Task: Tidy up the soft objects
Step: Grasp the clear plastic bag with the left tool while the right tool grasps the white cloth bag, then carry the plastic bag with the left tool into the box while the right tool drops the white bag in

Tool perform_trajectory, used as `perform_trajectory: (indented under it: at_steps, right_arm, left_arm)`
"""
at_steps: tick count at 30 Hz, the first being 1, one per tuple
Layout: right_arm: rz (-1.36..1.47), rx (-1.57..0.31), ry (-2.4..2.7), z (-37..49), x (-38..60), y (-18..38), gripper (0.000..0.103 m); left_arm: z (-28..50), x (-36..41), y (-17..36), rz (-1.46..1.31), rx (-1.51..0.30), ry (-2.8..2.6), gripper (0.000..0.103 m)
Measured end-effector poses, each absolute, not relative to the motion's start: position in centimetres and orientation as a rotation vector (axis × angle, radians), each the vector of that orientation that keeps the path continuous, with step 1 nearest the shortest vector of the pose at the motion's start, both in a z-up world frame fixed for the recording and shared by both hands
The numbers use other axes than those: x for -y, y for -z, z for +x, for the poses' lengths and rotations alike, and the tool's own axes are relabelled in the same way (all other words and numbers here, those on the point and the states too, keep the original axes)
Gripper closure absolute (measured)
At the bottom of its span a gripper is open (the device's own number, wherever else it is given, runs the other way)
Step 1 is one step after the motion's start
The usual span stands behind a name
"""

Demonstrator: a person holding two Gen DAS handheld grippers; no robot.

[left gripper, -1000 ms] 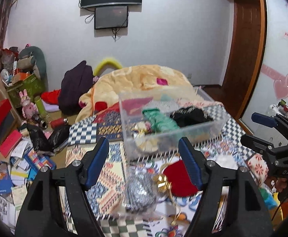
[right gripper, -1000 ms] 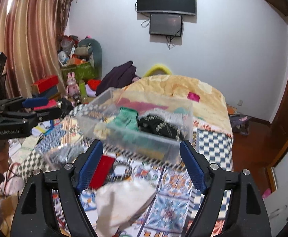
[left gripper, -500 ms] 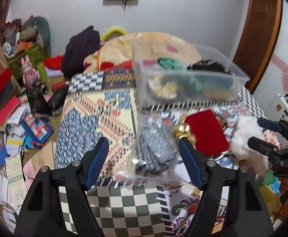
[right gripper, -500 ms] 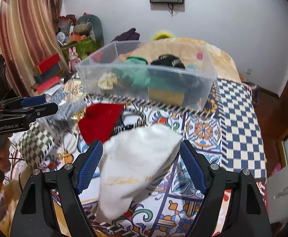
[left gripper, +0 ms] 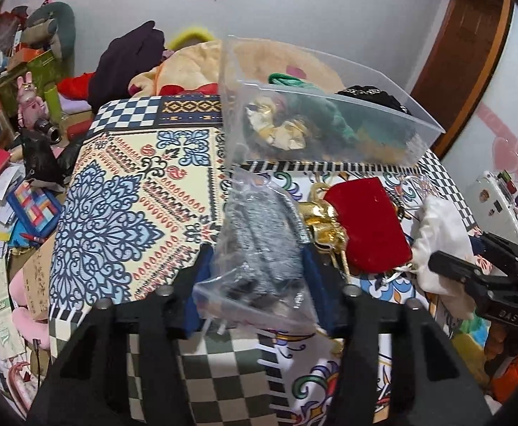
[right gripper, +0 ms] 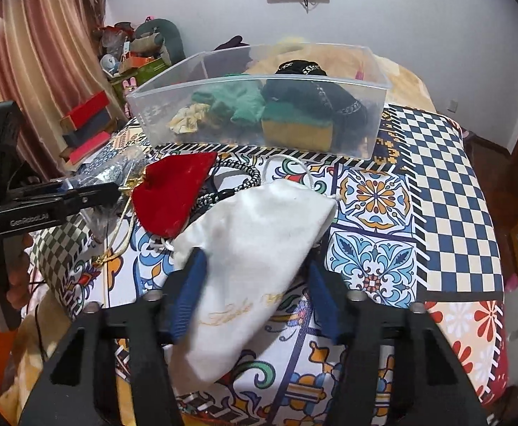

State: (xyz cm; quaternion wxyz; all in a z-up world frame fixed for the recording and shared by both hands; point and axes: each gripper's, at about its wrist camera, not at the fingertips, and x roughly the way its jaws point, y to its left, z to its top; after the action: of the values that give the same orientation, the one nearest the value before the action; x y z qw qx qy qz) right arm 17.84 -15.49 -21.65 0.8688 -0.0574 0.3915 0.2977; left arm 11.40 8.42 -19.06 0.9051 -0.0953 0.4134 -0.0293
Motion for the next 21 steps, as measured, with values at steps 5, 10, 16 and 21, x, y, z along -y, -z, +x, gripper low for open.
perform_trajectory:
  at_steps: [5, 10, 16, 21]
  right_arm:
    - [-0.108, -0.81, -0.624, 17.6, 16.5, 21.1, 0.074]
    - [-0.126, -0.774, -0.601, 17.5, 16.8, 20.0, 0.079]
    - [-0.134, -0.71, -0.58, 17.2, 17.4, 18.0, 0.08]
    - [-0.135, -0.633, -0.565, 17.4, 17.3, 15.7, 0.08]
  left_arm:
    - [10.8, -7.9, 18.5, -0.168, -0.835, 0.052, 0.076]
    - [9.5, -7.7, 16.6, -0.135, -0.783, 0.011, 0.081]
    - [8.3, -8.2, 13.5, -0.135, -0.694, -0.007, 0.081]
    - [7.9, -8.5, 10.9, -0.13, -0.617, -0.016, 0.081]
